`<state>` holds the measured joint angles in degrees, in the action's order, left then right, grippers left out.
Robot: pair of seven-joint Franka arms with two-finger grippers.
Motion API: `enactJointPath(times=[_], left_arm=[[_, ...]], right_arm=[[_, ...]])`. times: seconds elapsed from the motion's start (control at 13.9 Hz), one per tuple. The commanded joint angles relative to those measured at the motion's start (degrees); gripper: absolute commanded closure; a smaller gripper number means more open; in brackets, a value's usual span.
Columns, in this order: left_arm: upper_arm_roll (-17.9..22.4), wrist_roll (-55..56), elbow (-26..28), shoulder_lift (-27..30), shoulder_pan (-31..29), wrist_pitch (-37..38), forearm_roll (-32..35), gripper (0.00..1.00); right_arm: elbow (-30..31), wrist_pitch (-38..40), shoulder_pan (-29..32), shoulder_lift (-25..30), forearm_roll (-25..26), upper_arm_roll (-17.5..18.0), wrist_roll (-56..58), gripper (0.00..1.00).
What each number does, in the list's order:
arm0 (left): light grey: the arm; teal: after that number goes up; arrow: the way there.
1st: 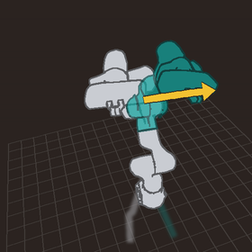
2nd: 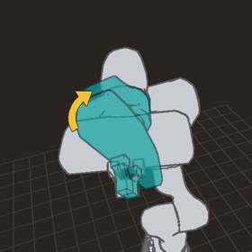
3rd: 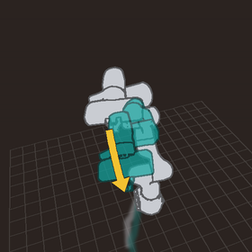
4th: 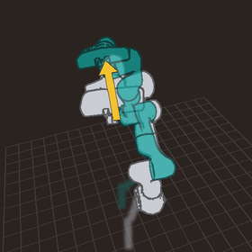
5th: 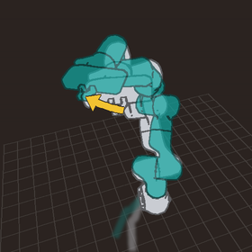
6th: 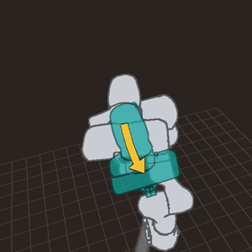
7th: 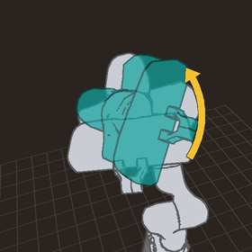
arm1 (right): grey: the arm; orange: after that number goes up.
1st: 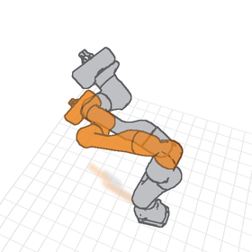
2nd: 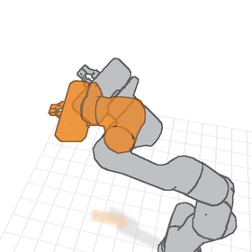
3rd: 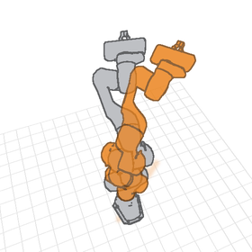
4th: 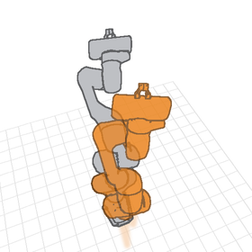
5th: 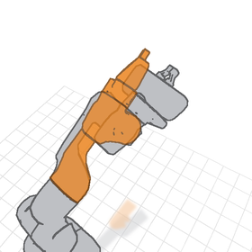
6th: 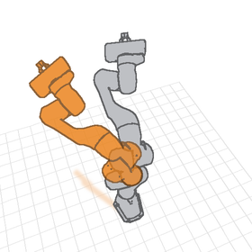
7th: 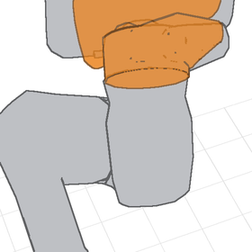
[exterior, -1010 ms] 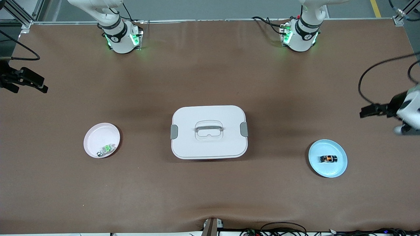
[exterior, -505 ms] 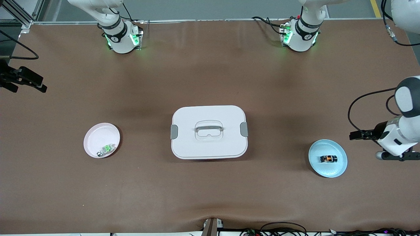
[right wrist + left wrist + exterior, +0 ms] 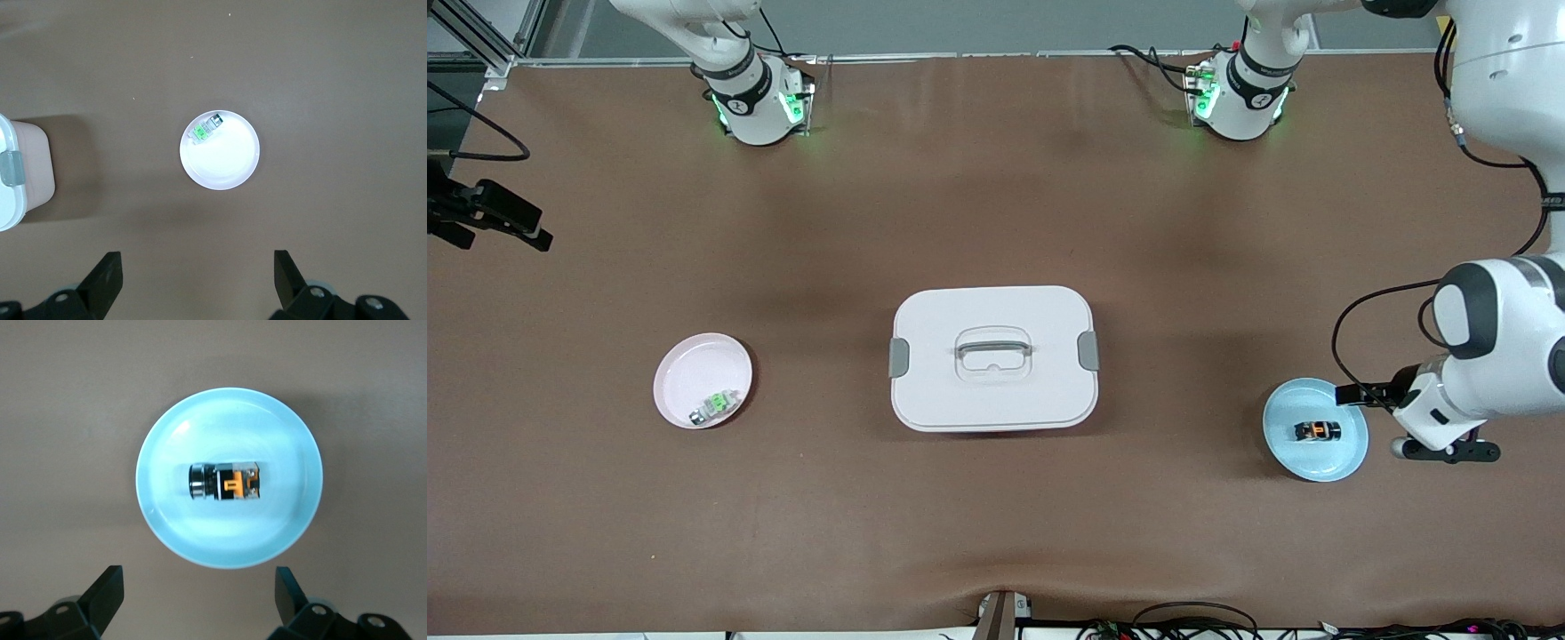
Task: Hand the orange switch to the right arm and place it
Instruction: 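Close the left gripper on the orange switch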
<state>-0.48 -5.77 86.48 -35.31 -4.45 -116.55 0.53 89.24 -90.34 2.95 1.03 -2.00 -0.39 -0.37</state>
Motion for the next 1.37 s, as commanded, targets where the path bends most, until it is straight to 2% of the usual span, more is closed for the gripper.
enactJointPath(times=[0.0, 0.29, 0.87, 1.3], left_arm=[[0.0, -0.2, -2.0, -3.4, 0.0, -3.0, 0.1, 0.0], [-0.1, 2.5, -5.4, -7.5, 0.4, -3.3, -0.1, 0.0], [-0.1, 5.2, -5.3, -11.1, 1.8, -9.7, -0.1, 0.0], [-0.1, 4.1, -5.0, -12.1, 1.5, -11.1, 0.0, 0.0]], right_arm=[[1.5, -0.7, 1.3, 1.4, -0.7, 0.6, -0.5, 0.0], [1.5, -0.9, 2.1, 1.3, -0.7, 0.6, 0.0, 0.0], [1.5, -1.2, 2.2, 1.2, -0.7, 0.6, 0.1, 0.0], [1.5, -1.3, 2.2, 1.1, -0.7, 0.6, 0.1, 0.0]])
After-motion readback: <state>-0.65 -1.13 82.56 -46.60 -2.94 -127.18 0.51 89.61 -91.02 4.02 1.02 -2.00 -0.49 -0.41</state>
